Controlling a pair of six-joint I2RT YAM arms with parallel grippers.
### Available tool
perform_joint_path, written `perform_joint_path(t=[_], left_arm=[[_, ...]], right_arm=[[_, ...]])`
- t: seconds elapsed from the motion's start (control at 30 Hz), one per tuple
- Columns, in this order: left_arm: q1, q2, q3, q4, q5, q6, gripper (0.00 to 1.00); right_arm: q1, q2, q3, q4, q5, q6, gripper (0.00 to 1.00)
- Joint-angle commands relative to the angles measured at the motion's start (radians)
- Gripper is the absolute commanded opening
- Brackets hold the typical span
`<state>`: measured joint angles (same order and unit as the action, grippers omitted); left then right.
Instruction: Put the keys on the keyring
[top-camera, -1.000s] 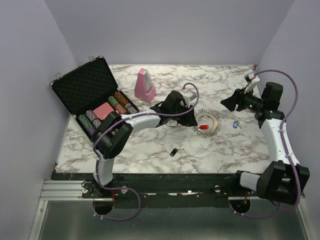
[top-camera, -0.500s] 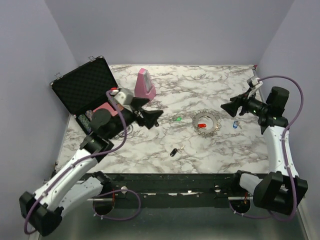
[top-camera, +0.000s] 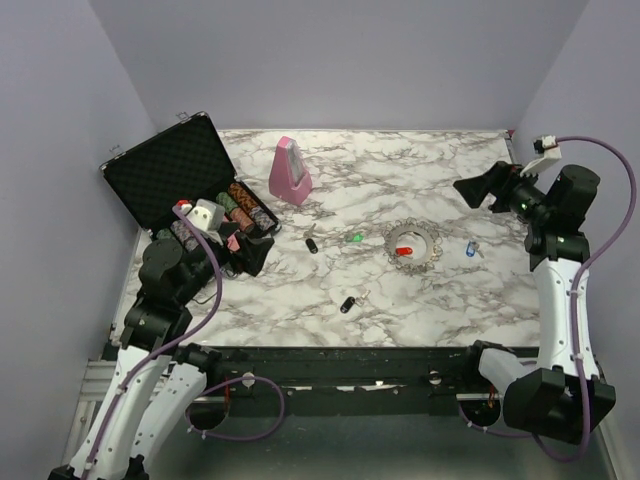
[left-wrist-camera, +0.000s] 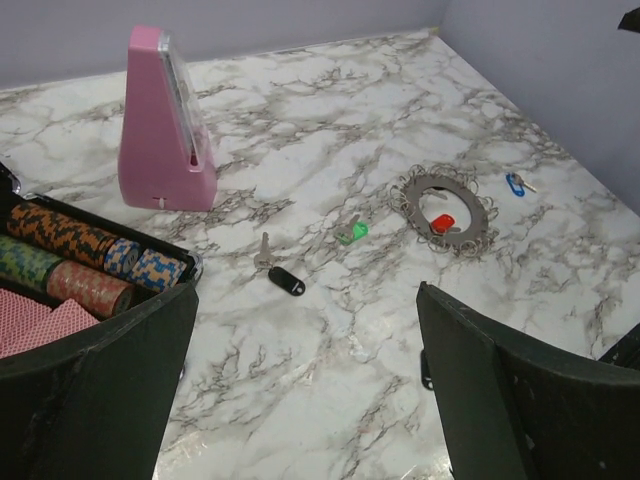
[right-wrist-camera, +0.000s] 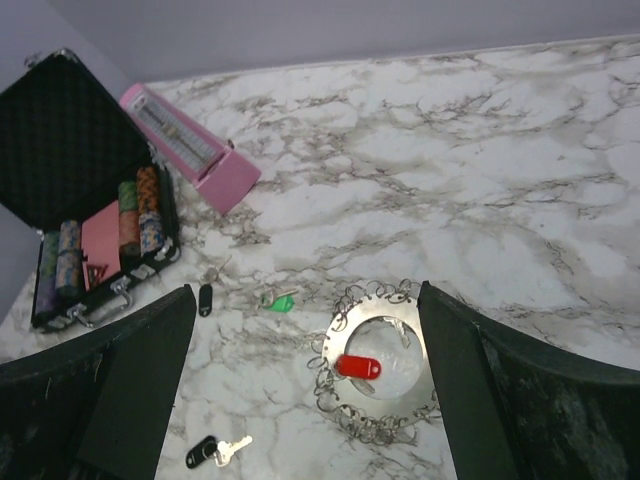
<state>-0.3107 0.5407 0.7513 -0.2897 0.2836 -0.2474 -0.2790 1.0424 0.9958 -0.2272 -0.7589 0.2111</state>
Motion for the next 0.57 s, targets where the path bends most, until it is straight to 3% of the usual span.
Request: perform_joint_path(t=[0.0,0.53], left_arm=[[0.005,-0.051,-0.020,-0.077,-0.015,0.023,0.99],[0.005,-0.105,-0.021,-0.106,-0.027,0.010,0.99]], right_arm=[[-0.006,-0.044,0.053,-0.007,0.167,0.151,1.00],[-0.008,-0.081,0.038,0.000,0.142,0.160,1.00]])
